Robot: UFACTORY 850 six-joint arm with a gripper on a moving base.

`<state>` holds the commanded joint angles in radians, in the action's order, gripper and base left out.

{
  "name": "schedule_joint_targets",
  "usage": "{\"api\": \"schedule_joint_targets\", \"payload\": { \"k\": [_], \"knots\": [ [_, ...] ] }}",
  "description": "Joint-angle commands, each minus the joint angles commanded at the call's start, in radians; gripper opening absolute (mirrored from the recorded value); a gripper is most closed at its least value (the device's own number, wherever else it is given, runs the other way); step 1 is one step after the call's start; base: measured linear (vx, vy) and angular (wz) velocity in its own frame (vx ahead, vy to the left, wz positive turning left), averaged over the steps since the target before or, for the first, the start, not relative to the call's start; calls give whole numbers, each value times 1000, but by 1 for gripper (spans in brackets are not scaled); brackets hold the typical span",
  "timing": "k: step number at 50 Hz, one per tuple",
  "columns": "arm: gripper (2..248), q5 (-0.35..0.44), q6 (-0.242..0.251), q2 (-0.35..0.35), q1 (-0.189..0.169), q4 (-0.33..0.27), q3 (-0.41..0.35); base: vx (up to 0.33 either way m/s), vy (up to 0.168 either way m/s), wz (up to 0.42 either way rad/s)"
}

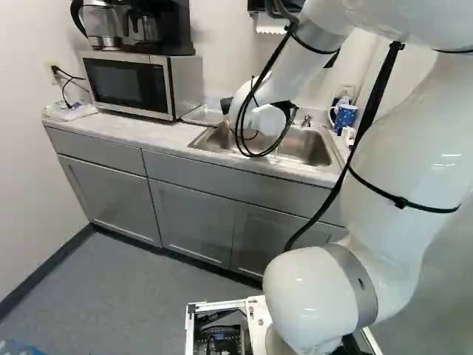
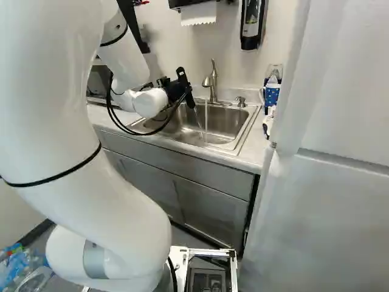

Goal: Rinse the cup and place it in the tray

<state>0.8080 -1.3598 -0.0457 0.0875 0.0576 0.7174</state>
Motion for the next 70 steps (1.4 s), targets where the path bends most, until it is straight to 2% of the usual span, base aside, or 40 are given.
{"api": "schedule_joint_targets", "payload": {
  "k": [70],
  "knots": [
    [125, 0, -736, 0, 0, 0, 0, 0, 0, 0]
  ]
}}
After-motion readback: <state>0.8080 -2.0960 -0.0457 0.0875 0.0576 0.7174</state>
